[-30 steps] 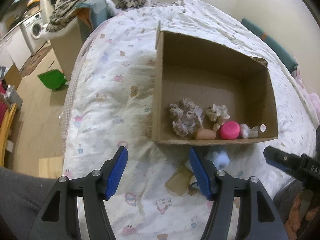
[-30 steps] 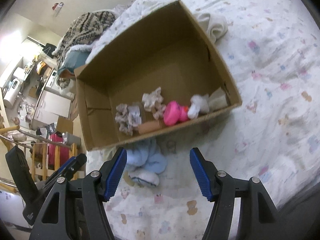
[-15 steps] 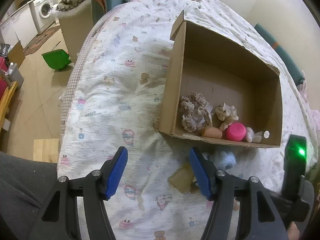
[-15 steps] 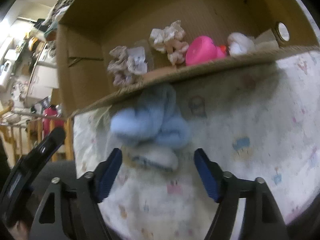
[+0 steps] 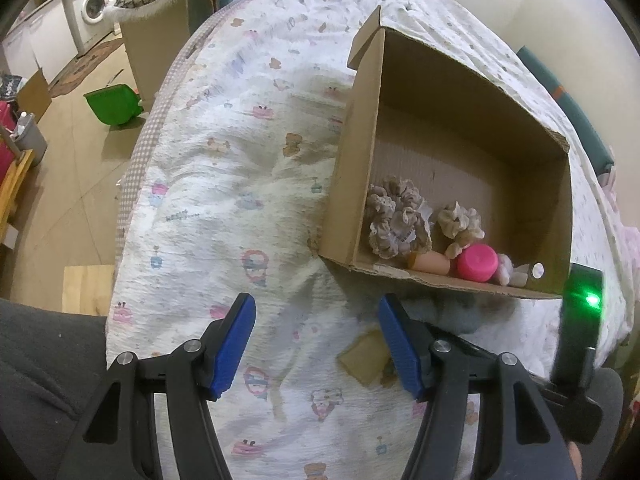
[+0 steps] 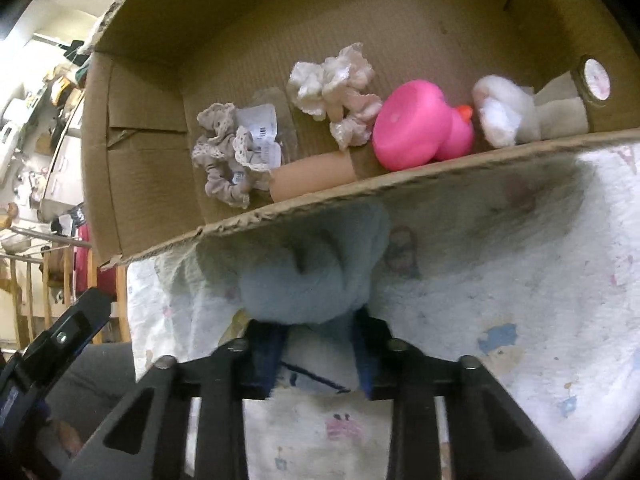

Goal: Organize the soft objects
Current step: 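Grasp the light blue fuzzy sock with the right gripper while the left gripper grasps the small beige piece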

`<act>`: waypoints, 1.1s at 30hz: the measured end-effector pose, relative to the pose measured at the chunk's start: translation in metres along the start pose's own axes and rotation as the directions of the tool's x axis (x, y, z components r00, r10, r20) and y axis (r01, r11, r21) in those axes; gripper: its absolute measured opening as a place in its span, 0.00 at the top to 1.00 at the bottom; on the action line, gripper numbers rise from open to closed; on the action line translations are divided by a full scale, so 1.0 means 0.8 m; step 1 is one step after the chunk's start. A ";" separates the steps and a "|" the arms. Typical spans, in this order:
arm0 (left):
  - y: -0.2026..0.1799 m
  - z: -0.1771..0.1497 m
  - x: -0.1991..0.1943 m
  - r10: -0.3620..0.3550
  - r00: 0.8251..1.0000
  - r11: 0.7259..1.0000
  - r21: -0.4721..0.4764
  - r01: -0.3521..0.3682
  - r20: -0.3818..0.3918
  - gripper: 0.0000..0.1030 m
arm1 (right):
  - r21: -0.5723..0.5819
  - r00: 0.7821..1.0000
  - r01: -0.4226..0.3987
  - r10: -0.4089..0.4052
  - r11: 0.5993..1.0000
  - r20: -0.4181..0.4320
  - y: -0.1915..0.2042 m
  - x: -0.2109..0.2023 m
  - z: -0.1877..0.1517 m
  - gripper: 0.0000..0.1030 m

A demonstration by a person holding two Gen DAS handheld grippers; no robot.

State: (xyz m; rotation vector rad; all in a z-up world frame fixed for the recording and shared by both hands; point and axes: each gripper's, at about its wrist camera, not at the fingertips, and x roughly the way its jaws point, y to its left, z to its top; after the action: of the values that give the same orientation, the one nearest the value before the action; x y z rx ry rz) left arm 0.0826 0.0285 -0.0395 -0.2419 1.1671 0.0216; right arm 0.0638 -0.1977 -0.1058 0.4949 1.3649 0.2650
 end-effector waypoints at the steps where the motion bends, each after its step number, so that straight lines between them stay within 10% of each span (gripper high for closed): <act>1: 0.000 0.000 0.001 0.004 1.000 1.000 0.002 -0.004 -0.002 0.41 | -0.009 1.000 0.004 -0.004 1.000 0.000 -0.002 -0.005 -0.002 0.76; 19: -0.083 -0.054 0.089 0.044 0.969 0.942 0.333 0.040 -0.241 0.42 | 0.076 0.994 -0.056 0.049 0.995 0.100 -0.068 -0.104 -0.029 0.78; 33: -0.089 -0.042 0.096 0.062 0.977 0.927 0.373 0.019 -0.203 0.92 | 0.061 0.994 -0.067 0.061 0.996 0.091 -0.065 -0.097 -0.028 0.78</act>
State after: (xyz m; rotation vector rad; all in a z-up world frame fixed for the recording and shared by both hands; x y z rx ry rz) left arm 0.0929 -0.0562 -0.1094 0.1107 1.3606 -0.2117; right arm 0.0215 -0.2744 -0.0662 0.5978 1.2748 0.2496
